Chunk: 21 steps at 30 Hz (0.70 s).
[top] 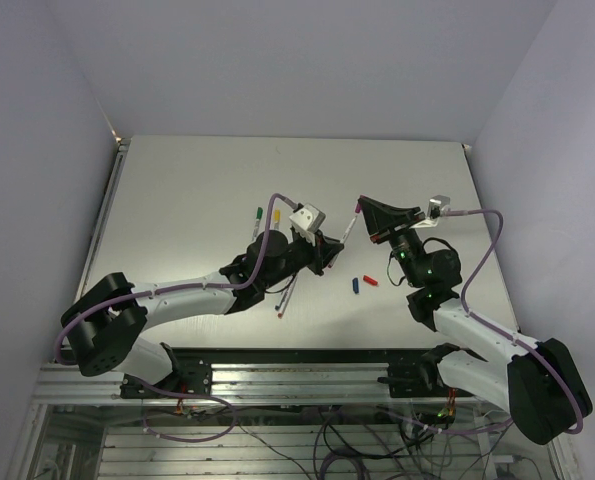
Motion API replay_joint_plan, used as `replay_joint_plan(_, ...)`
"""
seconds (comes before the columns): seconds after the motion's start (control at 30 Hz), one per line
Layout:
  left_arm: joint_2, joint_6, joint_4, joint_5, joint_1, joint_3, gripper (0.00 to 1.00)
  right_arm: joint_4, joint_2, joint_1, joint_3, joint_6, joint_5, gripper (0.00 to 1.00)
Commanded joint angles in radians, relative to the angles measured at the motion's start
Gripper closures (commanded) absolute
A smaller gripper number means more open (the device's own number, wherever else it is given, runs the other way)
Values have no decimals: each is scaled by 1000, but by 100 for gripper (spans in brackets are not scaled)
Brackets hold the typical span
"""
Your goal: Insert the pens into the pen caps
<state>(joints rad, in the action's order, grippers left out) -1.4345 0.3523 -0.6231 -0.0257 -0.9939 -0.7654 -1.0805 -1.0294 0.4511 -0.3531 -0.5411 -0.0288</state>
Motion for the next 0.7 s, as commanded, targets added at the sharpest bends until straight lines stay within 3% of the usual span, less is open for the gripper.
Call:
replay_joint_plan(0.0,10,3,-61,-33,-4,13,93,-30,1,-2,2,-12,-12,100)
replay_joint_plan(0.67,8,7,-91,-29,-4,17,93,-61,-30,-1,22,-39,-17,100)
